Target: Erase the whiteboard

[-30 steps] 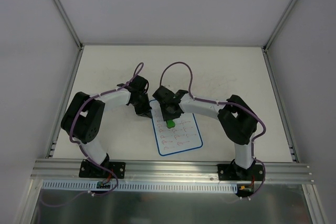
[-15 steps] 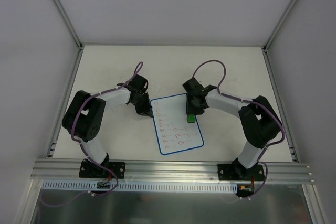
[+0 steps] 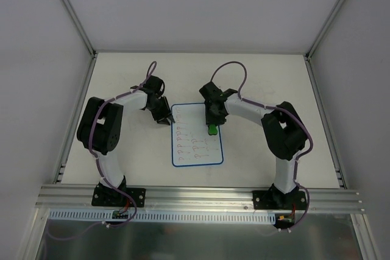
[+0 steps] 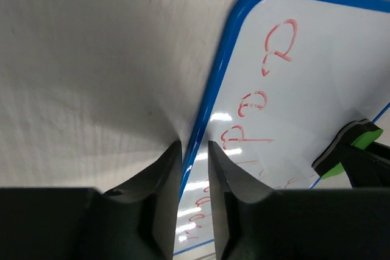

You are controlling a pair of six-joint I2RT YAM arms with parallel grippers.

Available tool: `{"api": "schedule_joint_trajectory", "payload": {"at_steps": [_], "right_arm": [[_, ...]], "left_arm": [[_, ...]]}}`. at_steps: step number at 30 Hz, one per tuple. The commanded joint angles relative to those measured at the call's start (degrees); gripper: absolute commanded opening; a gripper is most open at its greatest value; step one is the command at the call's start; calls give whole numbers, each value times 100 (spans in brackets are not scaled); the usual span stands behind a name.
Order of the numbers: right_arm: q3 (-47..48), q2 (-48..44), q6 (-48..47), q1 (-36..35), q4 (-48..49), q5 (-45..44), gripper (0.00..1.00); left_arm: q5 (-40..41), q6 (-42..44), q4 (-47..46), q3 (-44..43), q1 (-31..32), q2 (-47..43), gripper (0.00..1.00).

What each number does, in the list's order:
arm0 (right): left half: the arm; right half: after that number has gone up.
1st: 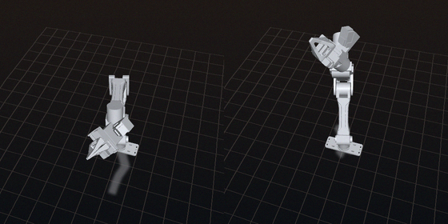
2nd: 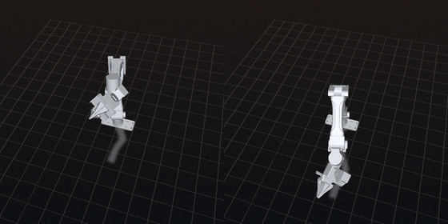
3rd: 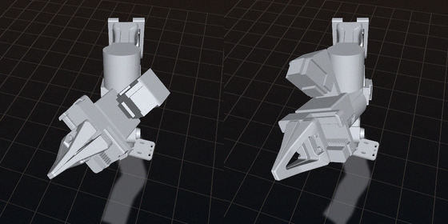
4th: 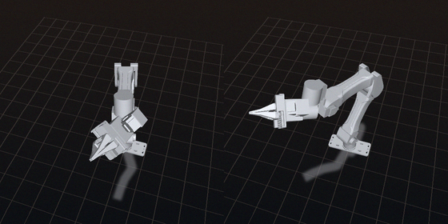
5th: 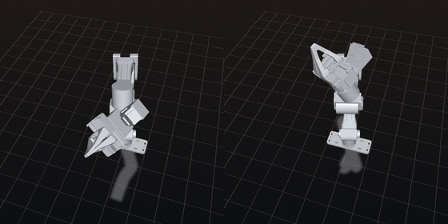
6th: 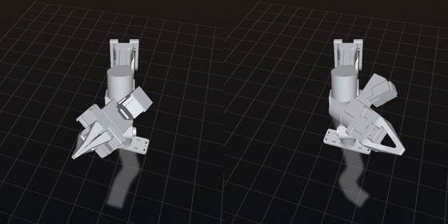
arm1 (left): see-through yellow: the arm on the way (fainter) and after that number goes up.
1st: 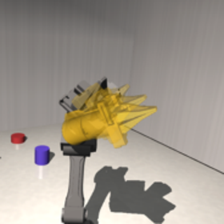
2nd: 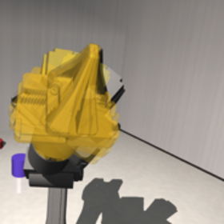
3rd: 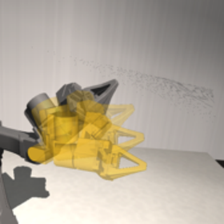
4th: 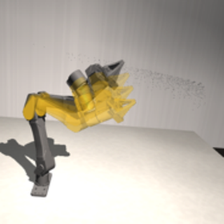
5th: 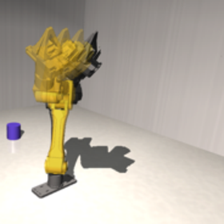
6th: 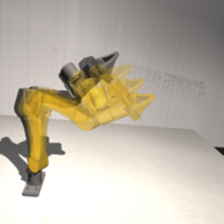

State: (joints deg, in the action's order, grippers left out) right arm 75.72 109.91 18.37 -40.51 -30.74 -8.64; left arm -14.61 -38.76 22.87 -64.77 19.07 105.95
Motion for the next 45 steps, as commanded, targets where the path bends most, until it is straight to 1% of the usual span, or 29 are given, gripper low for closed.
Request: {"api": "schedule_joint_trajectory", "payload": {"at_steps": [1, 4, 7, 10, 11, 13, 14, 16, 22, 27, 30, 33, 34, 37, 38, 40, 41, 43, 45], "right_arm": [[249, 487, 9, -106, -81, 240, 0], [434, 505, 0, -115, -90, 232, 0], [513, 444, -105, -150, -81, 162, 0], [557, 295, -167, -202, -81, 91, 0], [575, 207, -176, -238, -90, 56, 0], [610, 128, -176, -395, -90, -58, 0], [619, 101, -167, -448, -90, -102, 0], [645, 83, -115, -676, -90, -94, 1], [926, 416, 167, -1247, -90, -32, 1], [1199, 839, 272, -1389, -90, -41, 1], [1103, 962, 351, -1328, -90, -190, 0], [735, 840, 448, -1109, -107, -269, 0], [438, 761, 518, -1038, -99, -295, 0], [-47, 340, 553, -635, -134, -480, 0], [-371, 234, 562, -538, -151, -576, 0], [-654, -56, 580, -344, -257, -630, 0], [-942, -144, 580, -152, -248, -569, 0], [-1182, -372, 571, 138, -248, -507, 1], [-1411, -452, 554, 271, -248, -472, 0]], "left_arm": [[99, 106, 7, -106, -17, 40, 31], [134, 115, 7, 95, -9, -153, 38], [195, 167, 7, 376, -9, -294, 38], [248, 185, 7, 641, -17, -347, 30], [257, 185, 7, 702, 0, -356, 24], [301, 194, -2, 825, 9, -382, 17], [336, 194, 7, 861, 18, -391, 8], [389, 194, 7, 940, 18, -382, 1], [450, 159, -2, 931, 27, -294, 0], [477, 150, -2, 905, 26, -277, 0], [477, 132, -2, 905, 18, -277, 0], [538, 176, -2, 914, 27, -277, 0], [564, 185, -2, 923, 18, -277, 0], [582, 211, -2, 958, -52, -294, 0], [582, 220, -2, 958, -70, -294, 0], [600, 229, -2, 949, -105, -277, 0], [582, 238, -2, 940, -105, -259, 0], [582, 238, -2, 923, -105, -233, 0], [565, 229, -2, 897, -114, -207, 0]]}}
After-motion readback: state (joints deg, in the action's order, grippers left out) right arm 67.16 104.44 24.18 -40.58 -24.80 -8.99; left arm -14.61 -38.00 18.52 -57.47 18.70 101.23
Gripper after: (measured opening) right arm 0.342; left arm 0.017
